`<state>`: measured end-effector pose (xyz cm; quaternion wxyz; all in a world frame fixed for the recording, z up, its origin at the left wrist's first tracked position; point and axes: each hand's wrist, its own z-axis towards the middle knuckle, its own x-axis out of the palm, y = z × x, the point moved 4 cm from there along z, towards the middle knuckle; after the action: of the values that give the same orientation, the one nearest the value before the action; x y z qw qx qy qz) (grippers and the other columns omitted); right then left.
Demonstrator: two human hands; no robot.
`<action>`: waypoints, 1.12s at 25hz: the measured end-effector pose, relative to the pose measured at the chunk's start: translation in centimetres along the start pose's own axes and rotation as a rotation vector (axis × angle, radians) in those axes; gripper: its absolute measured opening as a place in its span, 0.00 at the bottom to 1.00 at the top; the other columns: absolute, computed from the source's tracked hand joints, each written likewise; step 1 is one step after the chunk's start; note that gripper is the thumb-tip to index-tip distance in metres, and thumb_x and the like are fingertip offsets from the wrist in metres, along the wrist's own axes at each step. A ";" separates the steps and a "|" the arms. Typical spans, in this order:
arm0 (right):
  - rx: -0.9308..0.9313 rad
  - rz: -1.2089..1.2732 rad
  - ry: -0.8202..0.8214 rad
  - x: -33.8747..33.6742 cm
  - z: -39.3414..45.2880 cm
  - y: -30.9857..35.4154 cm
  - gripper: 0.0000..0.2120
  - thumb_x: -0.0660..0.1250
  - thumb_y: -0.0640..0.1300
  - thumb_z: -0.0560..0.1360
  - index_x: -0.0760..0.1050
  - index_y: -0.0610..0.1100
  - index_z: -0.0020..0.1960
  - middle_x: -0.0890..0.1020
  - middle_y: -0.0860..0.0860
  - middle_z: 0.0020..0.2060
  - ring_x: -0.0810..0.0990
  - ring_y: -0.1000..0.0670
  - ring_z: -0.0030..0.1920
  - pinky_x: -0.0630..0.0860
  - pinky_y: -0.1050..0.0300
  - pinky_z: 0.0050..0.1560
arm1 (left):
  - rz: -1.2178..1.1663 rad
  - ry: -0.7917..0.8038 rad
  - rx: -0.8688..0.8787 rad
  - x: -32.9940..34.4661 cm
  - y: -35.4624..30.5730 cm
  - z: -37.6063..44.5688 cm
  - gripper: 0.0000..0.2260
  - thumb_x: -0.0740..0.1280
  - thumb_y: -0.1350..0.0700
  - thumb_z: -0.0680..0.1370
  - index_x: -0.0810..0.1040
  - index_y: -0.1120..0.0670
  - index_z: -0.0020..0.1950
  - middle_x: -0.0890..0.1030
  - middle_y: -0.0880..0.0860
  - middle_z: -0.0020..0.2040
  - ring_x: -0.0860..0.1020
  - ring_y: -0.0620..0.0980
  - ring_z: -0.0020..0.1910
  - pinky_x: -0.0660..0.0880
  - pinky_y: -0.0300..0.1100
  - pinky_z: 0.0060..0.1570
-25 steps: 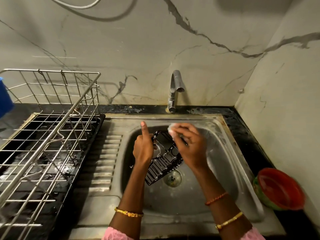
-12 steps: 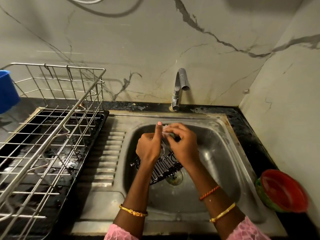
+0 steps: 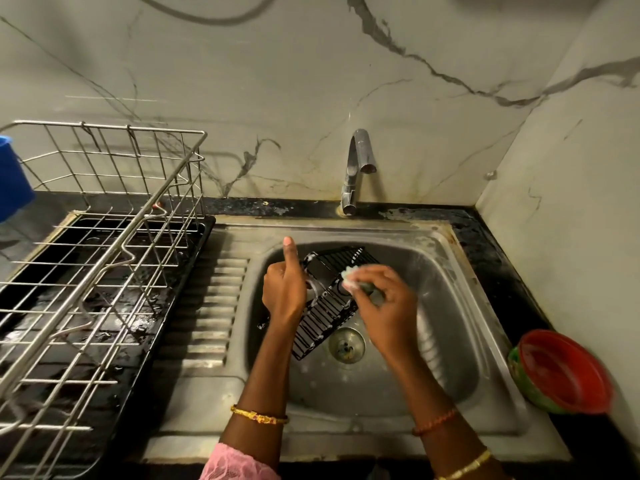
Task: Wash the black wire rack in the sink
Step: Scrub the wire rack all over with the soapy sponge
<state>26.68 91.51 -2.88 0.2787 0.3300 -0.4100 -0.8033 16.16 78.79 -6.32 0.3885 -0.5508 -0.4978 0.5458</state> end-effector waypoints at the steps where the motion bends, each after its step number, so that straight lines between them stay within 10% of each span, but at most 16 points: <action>1: -0.024 -0.016 0.043 1.1 1.0 1.0 0.09 0.72 0.32 0.69 0.81 0.40 0.47 0.79 0.51 0.47 0.78 0.60 0.48 0.75 0.70 0.49 | 0.013 0.002 0.017 0.0 -0.4 -0.4 0.33 0.48 0.32 0.77 0.77 0.57 0.35 0.78 0.52 0.32 0.75 0.50 0.33 0.71 0.45 0.40; 28: -0.056 -0.026 0.042 0.0 -0.6 0.8 0.09 0.69 0.28 0.69 0.82 0.39 0.46 0.80 0.52 0.44 0.79 0.61 0.48 0.75 0.72 0.47 | -0.071 -0.139 0.220 -0.7 -0.5 -0.6 0.27 0.60 0.41 0.78 0.64 0.55 0.23 0.64 0.50 0.21 0.61 0.49 0.21 0.58 0.39 0.27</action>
<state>27.25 90.79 -2.52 0.2860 0.3442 -0.3770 -0.8109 16.77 78.26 -5.59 0.4301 -0.4479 -0.4797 0.6199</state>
